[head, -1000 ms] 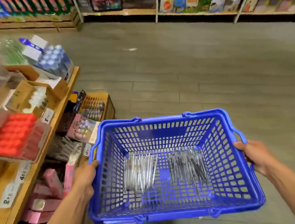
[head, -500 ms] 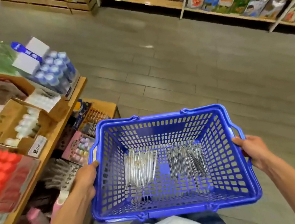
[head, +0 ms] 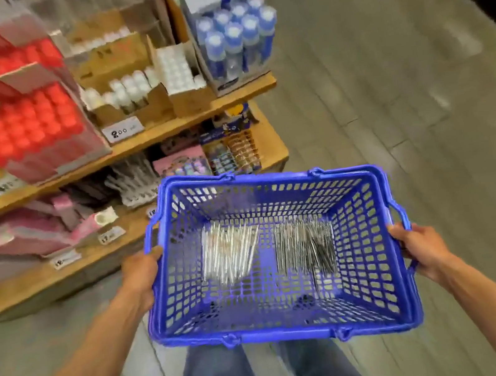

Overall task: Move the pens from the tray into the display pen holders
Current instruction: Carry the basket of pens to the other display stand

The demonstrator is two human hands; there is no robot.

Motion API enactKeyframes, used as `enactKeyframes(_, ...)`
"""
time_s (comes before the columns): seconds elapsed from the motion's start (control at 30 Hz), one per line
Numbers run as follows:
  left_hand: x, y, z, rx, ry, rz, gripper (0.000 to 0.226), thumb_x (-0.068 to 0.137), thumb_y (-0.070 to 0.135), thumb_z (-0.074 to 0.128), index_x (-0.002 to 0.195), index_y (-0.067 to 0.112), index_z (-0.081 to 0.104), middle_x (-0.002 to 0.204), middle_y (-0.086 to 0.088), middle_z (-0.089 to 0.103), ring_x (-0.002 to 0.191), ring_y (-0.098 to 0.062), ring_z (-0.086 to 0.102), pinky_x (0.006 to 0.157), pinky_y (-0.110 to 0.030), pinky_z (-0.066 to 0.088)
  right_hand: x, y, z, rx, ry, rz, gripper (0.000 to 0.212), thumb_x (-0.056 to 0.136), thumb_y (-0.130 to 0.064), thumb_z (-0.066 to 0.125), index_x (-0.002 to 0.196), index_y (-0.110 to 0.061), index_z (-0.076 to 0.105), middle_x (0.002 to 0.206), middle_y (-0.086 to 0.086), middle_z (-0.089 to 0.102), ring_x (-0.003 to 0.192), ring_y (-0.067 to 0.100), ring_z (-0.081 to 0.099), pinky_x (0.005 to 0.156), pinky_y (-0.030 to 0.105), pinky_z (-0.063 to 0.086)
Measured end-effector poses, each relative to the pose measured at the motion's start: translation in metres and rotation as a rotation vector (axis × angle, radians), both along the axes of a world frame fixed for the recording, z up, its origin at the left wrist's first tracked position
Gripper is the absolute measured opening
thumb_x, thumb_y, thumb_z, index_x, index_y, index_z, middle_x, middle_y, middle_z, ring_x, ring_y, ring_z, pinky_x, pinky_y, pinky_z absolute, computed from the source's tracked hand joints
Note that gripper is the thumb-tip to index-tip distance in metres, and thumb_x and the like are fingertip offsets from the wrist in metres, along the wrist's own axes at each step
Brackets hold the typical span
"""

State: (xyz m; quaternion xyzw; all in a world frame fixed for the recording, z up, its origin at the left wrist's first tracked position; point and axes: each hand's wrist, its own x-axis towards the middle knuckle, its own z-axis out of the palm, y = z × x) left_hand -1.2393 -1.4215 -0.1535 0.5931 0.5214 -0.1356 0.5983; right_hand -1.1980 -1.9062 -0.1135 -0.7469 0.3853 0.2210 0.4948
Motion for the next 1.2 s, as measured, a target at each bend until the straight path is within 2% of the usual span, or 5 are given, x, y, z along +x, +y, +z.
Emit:
enactKeyframes(0.27,-0.044,-0.008,-0.077,0.117,0.076,0.29,0.014,0.095,0.014,0.06,0.088,0.003,0.066,0.048,-0.001,0.065,0.037,-0.012,0.059,0.041,-0.025,0.052,0.099,0.036,-0.092,-0.007,0.045,0.197,0.013,0.087,-0.019,0.064,0.086,-0.007,0.069,0.08,0.011,0.075,0.069,0.027,0.067,0.075,0.045,0.056)
enactKeyframes(0.4,-0.051,0.008,-0.142,0.109,0.103,0.331,0.018,0.097,0.013,0.057,0.103,0.0,0.067,0.085,-0.022,0.067,0.066,-0.028,0.062,0.071,-0.045,0.058,0.116,0.065,-0.163,-0.007,0.063,0.249,0.017,0.09,-0.017,0.062,0.088,-0.002,0.07,0.08,0.014,0.073,0.07,0.029,0.064,0.076,0.047,0.054)
enactKeyframes(0.57,-0.063,0.025,-0.246,0.127,0.131,0.355,0.015,0.096,0.015,0.059,0.087,0.004,0.066,0.076,-0.018,0.068,0.057,-0.026,0.063,0.047,-0.03,0.055,0.126,0.093,-0.256,-0.024,0.057,0.295,0.014,0.092,-0.009,0.06,0.095,0.003,0.065,0.087,0.021,0.07,0.07,0.031,0.064,0.074,0.047,0.056)
enactKeyframes(0.97,-0.081,0.026,-0.422,0.139,0.074,0.38,0.02,0.094,0.026,0.064,0.096,0.007,0.067,0.079,-0.016,0.074,0.066,-0.033,0.073,0.068,-0.052,0.061,0.144,0.1,-0.443,0.003,-0.024,0.392,0.02,0.091,-0.012,0.062,0.104,0.003,0.063,0.09,0.018,0.072,0.076,0.033,0.068,0.081,0.052,0.057)
enactKeyframes(1.2,-0.069,0.012,-0.459,0.183,-0.055,0.421,0.015,0.094,0.018,0.062,0.09,0.003,0.065,0.078,-0.02,0.071,0.063,-0.033,0.068,0.065,-0.046,0.06,0.161,0.088,-0.495,0.03,-0.109,0.374,0.023,0.09,-0.024,0.066,0.102,-0.006,0.059,0.077,0.009,0.074,0.063,0.024,0.073,0.055,0.035,0.058)
